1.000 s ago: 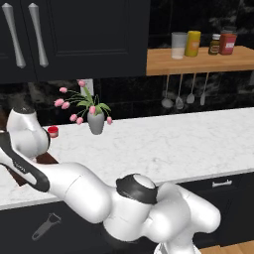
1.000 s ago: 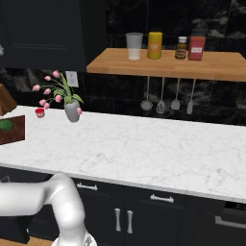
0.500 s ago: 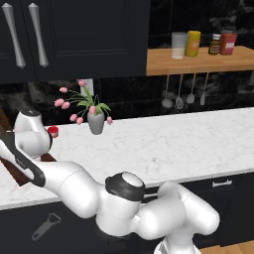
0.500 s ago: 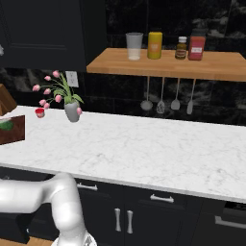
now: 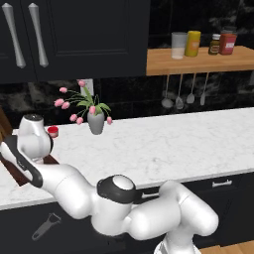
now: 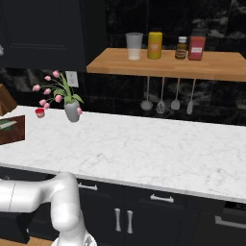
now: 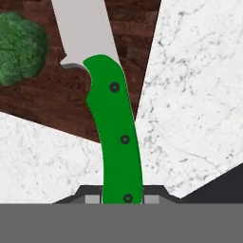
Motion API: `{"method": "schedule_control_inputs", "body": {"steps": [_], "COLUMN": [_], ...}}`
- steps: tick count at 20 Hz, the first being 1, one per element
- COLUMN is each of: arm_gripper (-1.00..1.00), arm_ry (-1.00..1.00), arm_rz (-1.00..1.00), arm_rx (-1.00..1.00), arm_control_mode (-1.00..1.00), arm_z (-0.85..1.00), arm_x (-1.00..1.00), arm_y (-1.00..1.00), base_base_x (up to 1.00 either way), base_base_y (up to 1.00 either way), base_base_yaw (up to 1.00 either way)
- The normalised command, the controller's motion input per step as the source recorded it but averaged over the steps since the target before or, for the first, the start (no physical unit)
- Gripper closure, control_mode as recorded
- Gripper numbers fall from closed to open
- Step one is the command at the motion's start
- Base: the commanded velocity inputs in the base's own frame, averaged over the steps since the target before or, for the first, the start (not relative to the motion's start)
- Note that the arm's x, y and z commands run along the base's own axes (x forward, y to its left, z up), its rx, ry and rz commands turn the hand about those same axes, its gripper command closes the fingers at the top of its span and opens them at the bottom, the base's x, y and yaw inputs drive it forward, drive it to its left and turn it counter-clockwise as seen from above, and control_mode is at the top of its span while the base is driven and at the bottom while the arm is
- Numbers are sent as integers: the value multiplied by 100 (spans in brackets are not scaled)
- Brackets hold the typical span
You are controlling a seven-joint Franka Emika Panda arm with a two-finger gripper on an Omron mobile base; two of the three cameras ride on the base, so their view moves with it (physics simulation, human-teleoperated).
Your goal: Place the appropriate cutting tool for cutting the broccoli skin on the cutting board.
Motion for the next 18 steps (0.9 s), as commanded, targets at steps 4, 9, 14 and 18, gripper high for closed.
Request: {"method": "schedule_control_inputs", "body": {"steps": [4,9,14,18], "arm_gripper": [100,100,100,100], "arm_ry": [0,0,0,0], "arm_rz": [0,0,0,-1], "arm_rx": [0,0,0,0], "arm_control_mode": [-100,-100,-100,-100], "arm_z": [-31,-32,-29,-28], "arm_x": [10,10,13,17], "arm_y": [0,0,0,5], "base_base_x": [0,0,0,0], "base_base_y": [0,0,0,0], "base_base_yaw": [0,0,0,0]}}
